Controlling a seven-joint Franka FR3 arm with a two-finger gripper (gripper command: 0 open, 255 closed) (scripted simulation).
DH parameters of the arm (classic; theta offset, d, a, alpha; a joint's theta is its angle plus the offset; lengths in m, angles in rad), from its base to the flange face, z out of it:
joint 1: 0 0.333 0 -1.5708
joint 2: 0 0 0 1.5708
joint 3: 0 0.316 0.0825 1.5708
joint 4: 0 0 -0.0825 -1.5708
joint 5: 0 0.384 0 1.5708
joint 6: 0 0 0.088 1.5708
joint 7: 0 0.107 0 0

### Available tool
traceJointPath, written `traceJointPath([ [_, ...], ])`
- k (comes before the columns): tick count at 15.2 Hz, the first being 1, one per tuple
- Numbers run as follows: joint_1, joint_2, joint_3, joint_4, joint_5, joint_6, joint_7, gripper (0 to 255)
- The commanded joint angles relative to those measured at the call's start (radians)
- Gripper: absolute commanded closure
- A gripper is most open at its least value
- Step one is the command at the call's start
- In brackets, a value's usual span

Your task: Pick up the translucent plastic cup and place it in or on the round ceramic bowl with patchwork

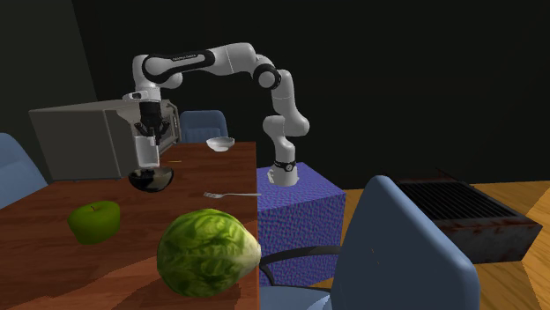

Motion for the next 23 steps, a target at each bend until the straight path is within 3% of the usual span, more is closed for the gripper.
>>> traceJointPath([
  [1,-0.001,0.004,0.003,-0.01,0.005,0.012,-0.006,255],
  [7,-0.001,0.005,0.003,-0.01,0.005,0.012,-0.006,255],
  [8,-0.001,0.004,0.003,-0.01,0.005,0.012,-0.006,0],
  [13,-0.001,0.004,0.003,-0.01,0.005,0.012,-0.006,0],
  [17,-0.032,-0.016,-0.014,0.094,-0.024,-0.097,0.018,0],
  [23,-0.032,-0.016,-0.014,0.094,-0.024,-0.097,0.018,0],
])
